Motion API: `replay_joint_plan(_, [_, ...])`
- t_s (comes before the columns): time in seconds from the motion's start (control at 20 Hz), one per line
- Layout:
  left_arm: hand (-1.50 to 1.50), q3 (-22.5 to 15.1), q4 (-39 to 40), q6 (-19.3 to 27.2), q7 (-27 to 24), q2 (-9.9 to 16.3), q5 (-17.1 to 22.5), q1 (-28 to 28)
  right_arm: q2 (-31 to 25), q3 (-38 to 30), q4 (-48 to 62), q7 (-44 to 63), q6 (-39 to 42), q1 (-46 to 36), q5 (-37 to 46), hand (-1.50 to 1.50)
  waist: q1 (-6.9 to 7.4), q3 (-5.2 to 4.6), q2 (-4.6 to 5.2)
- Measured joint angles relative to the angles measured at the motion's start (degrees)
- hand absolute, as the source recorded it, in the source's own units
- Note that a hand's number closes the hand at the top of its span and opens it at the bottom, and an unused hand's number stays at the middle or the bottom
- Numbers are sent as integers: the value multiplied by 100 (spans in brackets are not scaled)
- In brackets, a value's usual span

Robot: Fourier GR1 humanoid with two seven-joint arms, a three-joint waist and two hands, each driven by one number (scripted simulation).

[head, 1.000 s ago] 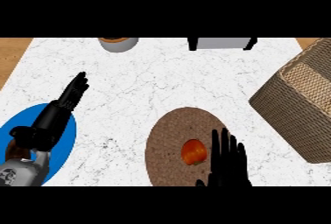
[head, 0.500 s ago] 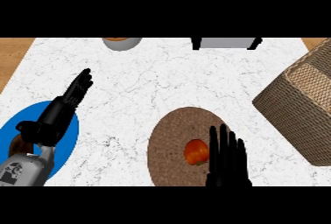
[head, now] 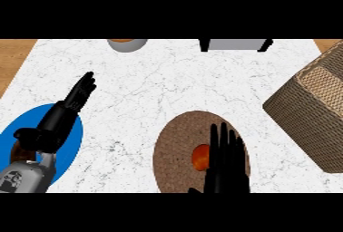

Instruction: Pick the tomato from the placemat and place it in the basket

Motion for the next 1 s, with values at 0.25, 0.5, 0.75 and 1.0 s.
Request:
replay_joint_plan(0.25, [0, 223, -166, -155, 204, -34, -25, 5, 62, -16, 286, -97, -310, -81, -68, -150, 1, 0, -1])
replay_joint_plan(0.5, [0, 324, -62, -305, 173, -169, -163, -17, 58, 172, 403, -69, -542, -260, -130, -150, -1, 1, 1])
replay_joint_plan(0.75, [0, 423, -35, -409, 102, -280, -296, 51, 66, 267, 615, 31, -633, -390, -157, -150, 5, -1, -2])
replay_joint_plan(1.0, [0, 406, -113, -422, 128, -427, -435, 153, 63, 212, 860, 144, -625, -514, -232, -150, 13, 0, 0])
